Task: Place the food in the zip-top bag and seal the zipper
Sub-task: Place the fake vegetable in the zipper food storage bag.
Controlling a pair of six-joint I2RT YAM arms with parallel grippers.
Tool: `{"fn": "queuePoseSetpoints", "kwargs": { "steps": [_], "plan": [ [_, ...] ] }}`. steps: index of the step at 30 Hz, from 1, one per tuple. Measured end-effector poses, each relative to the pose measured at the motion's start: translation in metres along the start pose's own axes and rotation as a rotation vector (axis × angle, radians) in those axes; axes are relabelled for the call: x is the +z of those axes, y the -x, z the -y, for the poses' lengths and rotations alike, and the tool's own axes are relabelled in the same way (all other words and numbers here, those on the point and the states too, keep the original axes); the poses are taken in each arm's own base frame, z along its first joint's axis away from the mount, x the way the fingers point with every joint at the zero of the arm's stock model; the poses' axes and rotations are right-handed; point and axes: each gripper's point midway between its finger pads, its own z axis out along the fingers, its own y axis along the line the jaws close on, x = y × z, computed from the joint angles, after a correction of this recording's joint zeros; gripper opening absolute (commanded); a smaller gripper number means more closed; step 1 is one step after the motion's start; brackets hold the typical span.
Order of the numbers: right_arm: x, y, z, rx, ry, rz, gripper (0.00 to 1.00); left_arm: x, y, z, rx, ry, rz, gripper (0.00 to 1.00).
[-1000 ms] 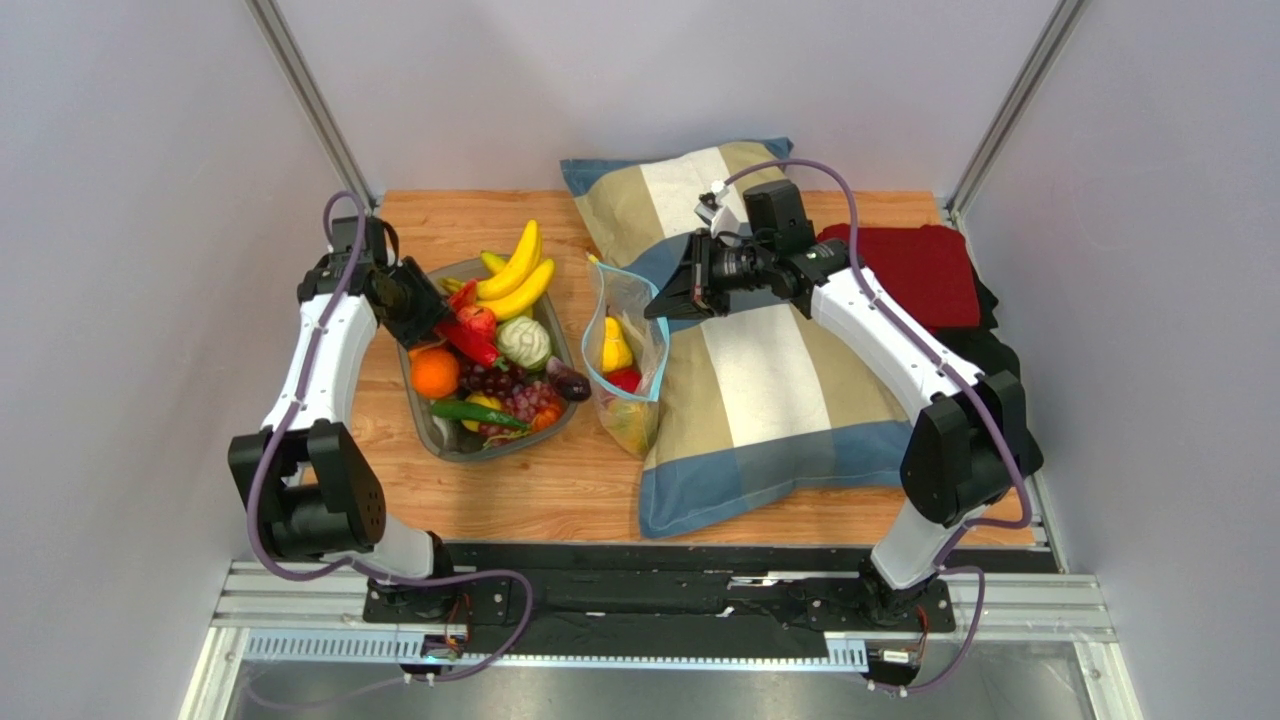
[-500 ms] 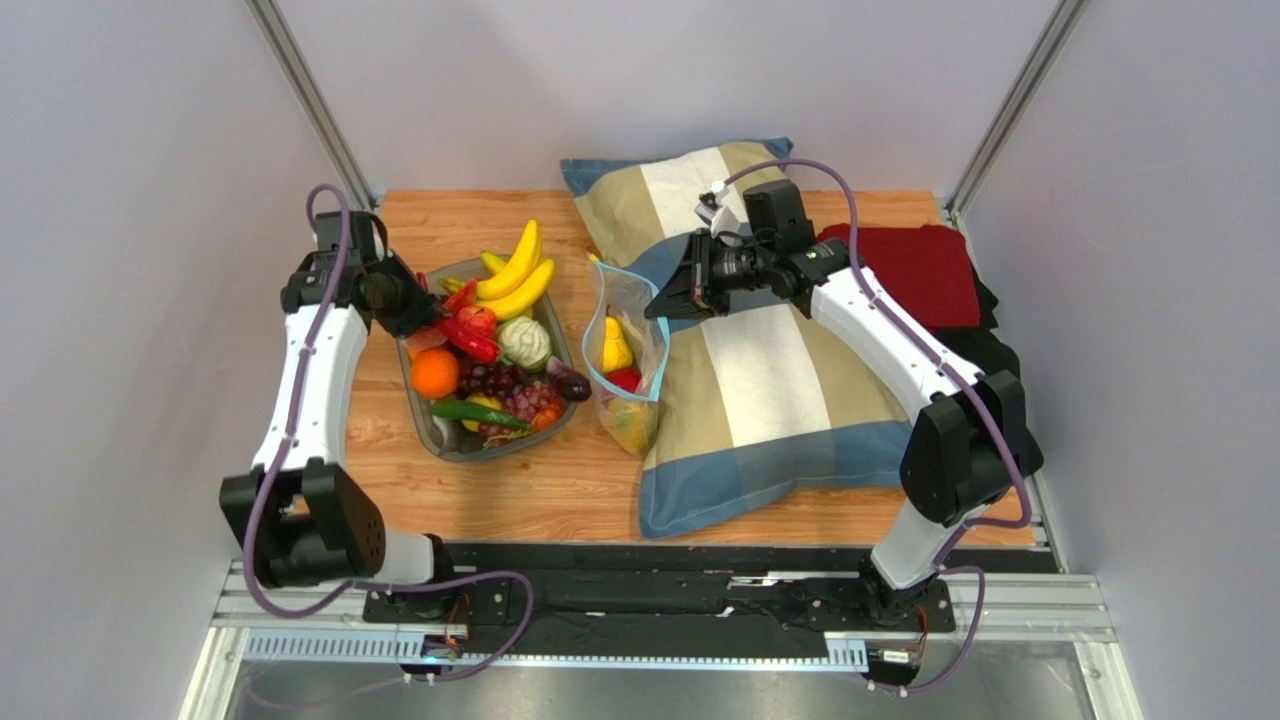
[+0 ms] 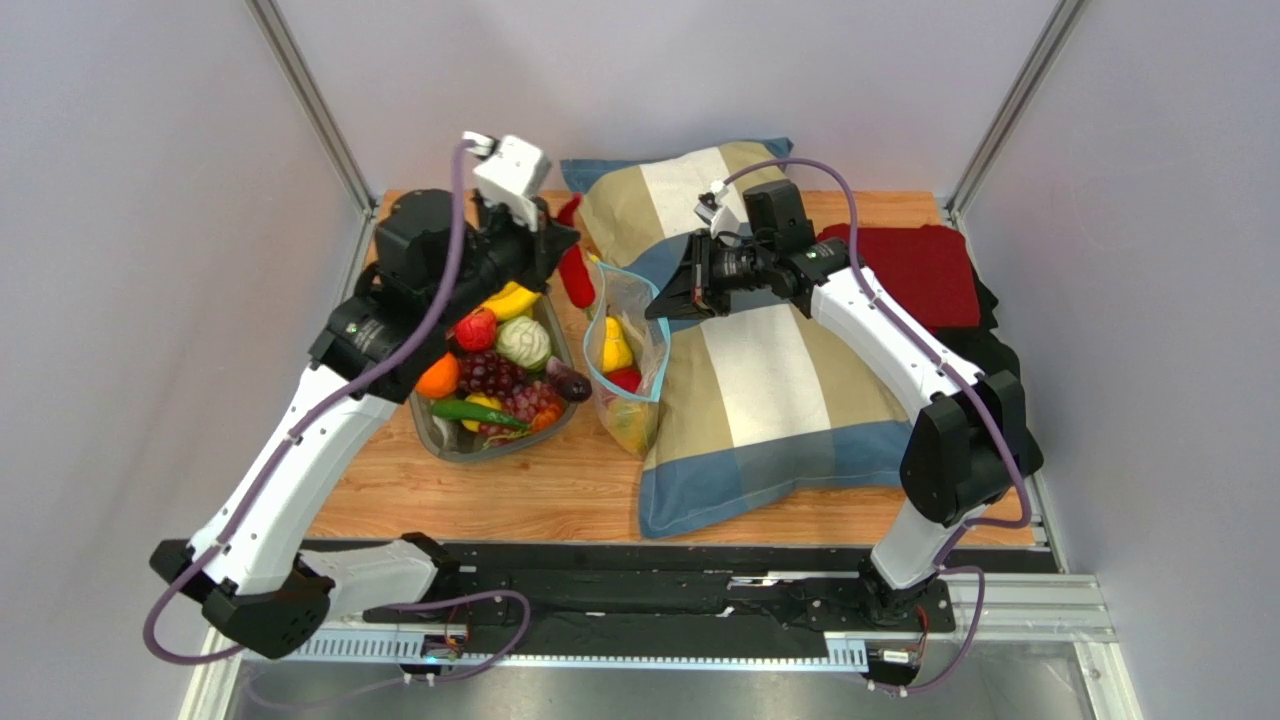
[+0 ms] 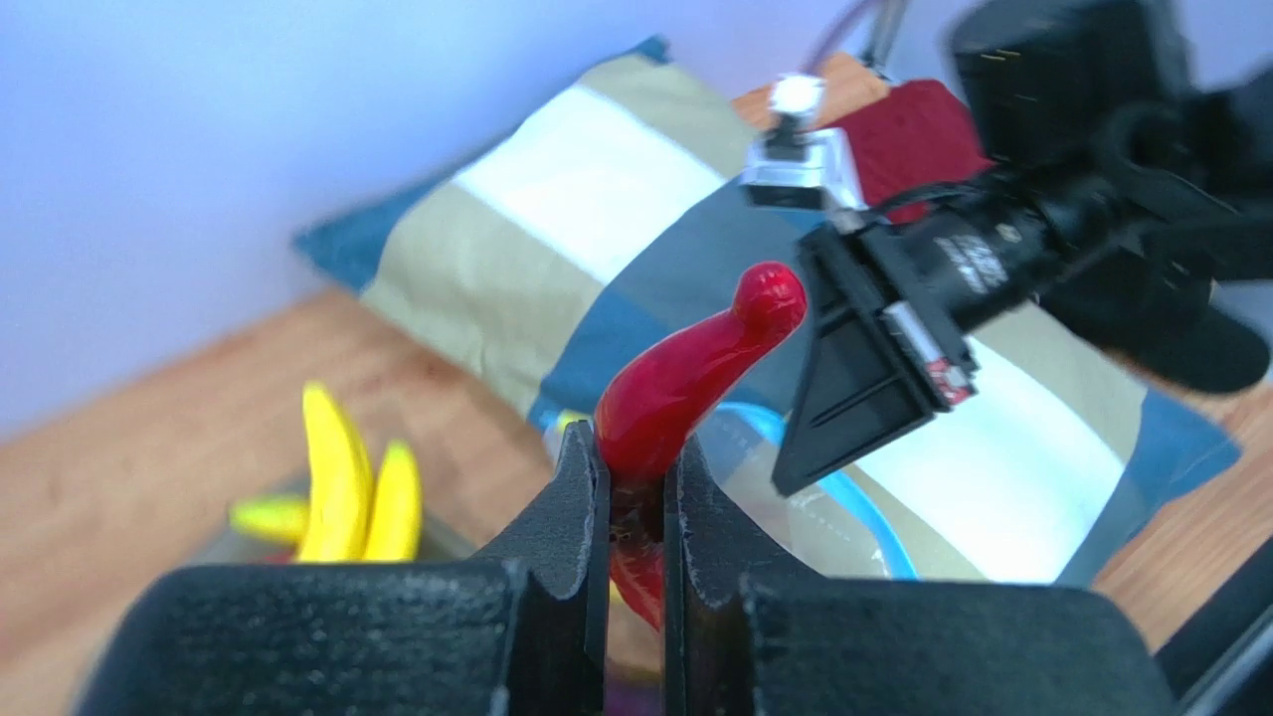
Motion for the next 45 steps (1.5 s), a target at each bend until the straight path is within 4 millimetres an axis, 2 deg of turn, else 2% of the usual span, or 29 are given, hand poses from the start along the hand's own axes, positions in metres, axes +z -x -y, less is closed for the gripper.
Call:
{"fn": "queuePoseSetpoints", "kwargs": {
  "steps": [3,5,9,11,14,17,19,20,21,22,23,24,26,29,31,32,33,36,39,41,45],
  "plan": [
    [0.000,0.000,0.000,-0.003,0.000,0.000,0.00,0.016,0.003,0.033,0.166,-0.096,0.036,0.00],
    [0.000,0.000,0.000,-0.004,0.000,0.000,0.00,0.027,-0.007,0.048,0.243,-0.136,0.035,0.00],
    [0.000,0.000,0.000,-0.005,0.000,0.000,0.00,0.047,-0.045,0.064,0.334,-0.184,-0.030,0.01],
    [0.000,0.000,0.000,-0.005,0.000,0.000,0.00,0.053,-0.069,0.068,0.347,-0.202,-0.082,0.05],
    [0.000,0.000,0.000,-0.008,0.000,0.000,0.00,0.056,-0.099,0.072,0.339,-0.222,-0.165,0.11],
    [0.000,0.000,0.000,-0.008,0.000,0.000,0.00,0.053,-0.117,0.073,0.285,-0.223,-0.237,0.16],
    [0.000,0.000,0.000,-0.009,0.000,0.000,0.00,0.050,-0.124,0.074,0.246,-0.219,-0.270,0.25],
    [0.000,0.000,0.000,-0.010,0.000,0.000,0.00,0.047,-0.129,0.074,0.219,-0.215,-0.294,0.33],
    [0.000,0.000,0.000,-0.010,0.000,0.000,0.00,0.045,-0.133,0.074,0.203,-0.212,-0.313,0.50],
    [0.000,0.000,0.000,-0.012,0.000,0.000,0.00,0.042,-0.138,0.074,0.177,-0.207,-0.338,0.58],
    [0.000,0.000,0.000,-0.013,0.000,0.001,0.00,0.039,-0.143,0.074,0.157,-0.202,-0.361,0.74],
    [0.000,0.000,0.000,-0.016,0.001,0.001,0.00,0.037,-0.147,0.074,0.141,-0.199,-0.383,0.79],
    [0.000,0.001,0.000,-0.022,0.001,0.002,0.00,0.031,-0.154,0.073,0.116,-0.193,-0.426,0.84],
    [0.000,0.001,0.000,-0.024,0.001,0.002,0.00,0.026,-0.149,0.069,0.050,-0.193,-0.469,0.87],
    [0.000,0.001,0.000,-0.026,0.001,0.002,0.00,0.024,-0.135,0.060,-0.011,-0.187,-0.473,0.89],
    [0.000,0.001,0.000,-0.028,0.001,0.002,0.00,0.023,-0.129,0.052,-0.043,-0.179,-0.466,0.95],
    [0.000,0.001,0.000,-0.029,0.001,0.002,0.00,0.022,-0.123,0.044,-0.073,-0.169,-0.458,0.97],
    [-0.001,0.001,0.000,-0.032,0.001,0.002,0.00,0.009,-0.111,0.002,-0.155,-0.086,-0.427,0.99],
    [-0.001,0.001,0.001,-0.034,0.000,0.001,0.00,-0.014,-0.101,-0.047,-0.213,0.035,-0.371,0.99],
    [-0.001,0.001,0.001,-0.035,0.000,0.001,0.00,-0.038,-0.103,-0.080,-0.240,0.135,-0.336,0.99],
    [-0.001,0.000,0.001,-0.034,0.000,0.000,0.00,-0.080,-0.127,-0.123,-0.265,0.303,-0.352,0.99]
  ]
}}
